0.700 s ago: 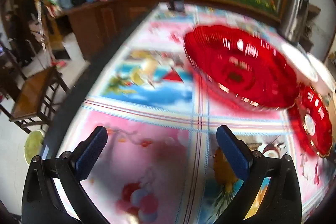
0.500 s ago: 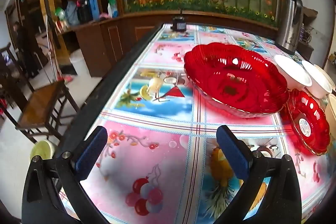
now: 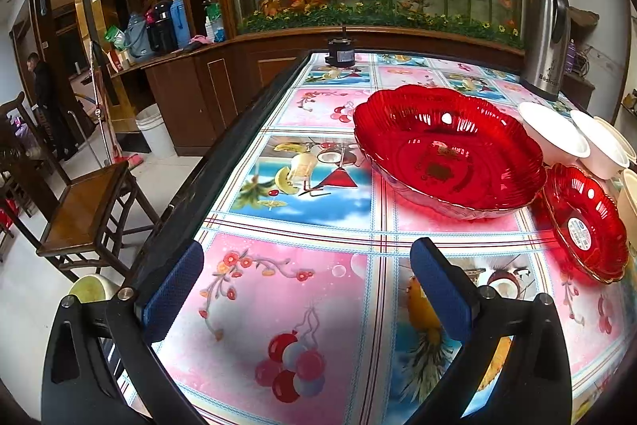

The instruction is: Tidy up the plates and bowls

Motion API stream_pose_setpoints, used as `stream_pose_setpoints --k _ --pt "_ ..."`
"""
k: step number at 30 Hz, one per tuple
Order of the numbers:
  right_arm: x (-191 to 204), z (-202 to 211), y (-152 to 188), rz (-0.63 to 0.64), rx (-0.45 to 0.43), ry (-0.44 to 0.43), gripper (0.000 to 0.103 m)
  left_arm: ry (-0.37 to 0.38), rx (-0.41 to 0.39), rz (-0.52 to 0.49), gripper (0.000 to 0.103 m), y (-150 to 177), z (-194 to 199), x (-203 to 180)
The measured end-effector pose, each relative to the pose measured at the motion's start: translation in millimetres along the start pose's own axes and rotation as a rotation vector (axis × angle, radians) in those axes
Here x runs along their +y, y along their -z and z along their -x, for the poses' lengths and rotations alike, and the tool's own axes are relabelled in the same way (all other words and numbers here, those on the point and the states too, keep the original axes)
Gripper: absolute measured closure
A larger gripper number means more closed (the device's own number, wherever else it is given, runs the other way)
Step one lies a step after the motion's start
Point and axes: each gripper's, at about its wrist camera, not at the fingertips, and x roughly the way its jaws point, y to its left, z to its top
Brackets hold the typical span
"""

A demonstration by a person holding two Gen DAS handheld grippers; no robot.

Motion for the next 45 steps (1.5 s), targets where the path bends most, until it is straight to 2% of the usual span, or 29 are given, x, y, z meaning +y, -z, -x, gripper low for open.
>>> stream_pose_setpoints --k 2,6,10,13,15,17,18,19,21,23,25,26,28,34,36,38,40,42,43,45 --pt "10 1 -4 0.018 -0.037 -0.001 0.016 -0.007 0.003 -0.002 0.0 0 0 0" --pt "22 -10 -15 0.041 -0.033 -0.011 0.03 -0.006 0.012 -0.009 0.0 -1 -1 -1" --pt "33 -24 -35 0.044 -0.042 -0.049 0.033 0.013 0.02 -0.017 0.0 -5 1 -3" --pt "39 -39 -55 0.034 -0.055 -0.047 0.033 0.084 0.06 0.005 0.0 -14 2 2" --pt "39 -55 -72 0.011 -0.055 -0.05 0.033 0.152 0.1 0.056 0.0 -23 0 10" --pt "30 -73 -82 -0.045 -0.045 -0.051 0.038 0.218 0.143 0.105 0.0 -35 -3 19" --pt "25 -78 -84 -0.075 -0.032 -0.071 0.044 0.239 0.158 0.121 0.002 -39 -4 22" --pt "22 -88 -87 -0.104 -0.017 -0.079 0.051 0.261 0.173 0.135 0.007 -45 -6 25" --pt "14 -102 -88 -0.141 0.002 -0.065 0.058 0.278 0.195 0.152 0.017 -57 -12 28" --pt "7 -112 -88 -0.172 0.018 -0.077 0.058 0.278 0.219 0.16 0.028 -71 -25 28" --pt "2 -119 -89 -0.189 0.021 -0.079 0.063 0.289 0.241 0.177 0.029 -78 -37 29" --pt "2 -120 -89 -0.181 0.017 -0.064 0.064 0.32 0.258 0.198 0.036 -82 -47 28" --pt "-1 -121 -89 -0.183 0.013 -0.061 0.065 0.356 0.288 0.23 0.044 -88 -62 26" --pt "-7 -131 -86 -0.183 0.025 -0.059 0.075 0.389 0.353 0.264 0.046 -100 -105 15" --pt "-8 -137 -86 -0.18 0.027 -0.053 0.078 0.375 0.368 0.253 0.057 -100 -115 12" --pt "-10 -143 -84 -0.186 0.032 -0.058 0.078 0.384 0.392 0.265 0.075 -97 -126 10" --pt "-8 -147 -82 -0.178 0.041 -0.061 0.081 0.404 0.403 0.274 0.084 -94 -134 7" --pt "-5 -150 -82 -0.164 0.04 -0.062 0.085 0.412 0.401 0.272 0.085 -91 -137 5" --pt "-3 -151 -82 -0.161 0.042 -0.071 0.092 0.417 0.401 0.271 0.085 -89 -138 2" --pt "0 -152 -80 -0.156 0.042 -0.069 0.095 0.426 0.398 0.271 0.085 -87 -137 -1"
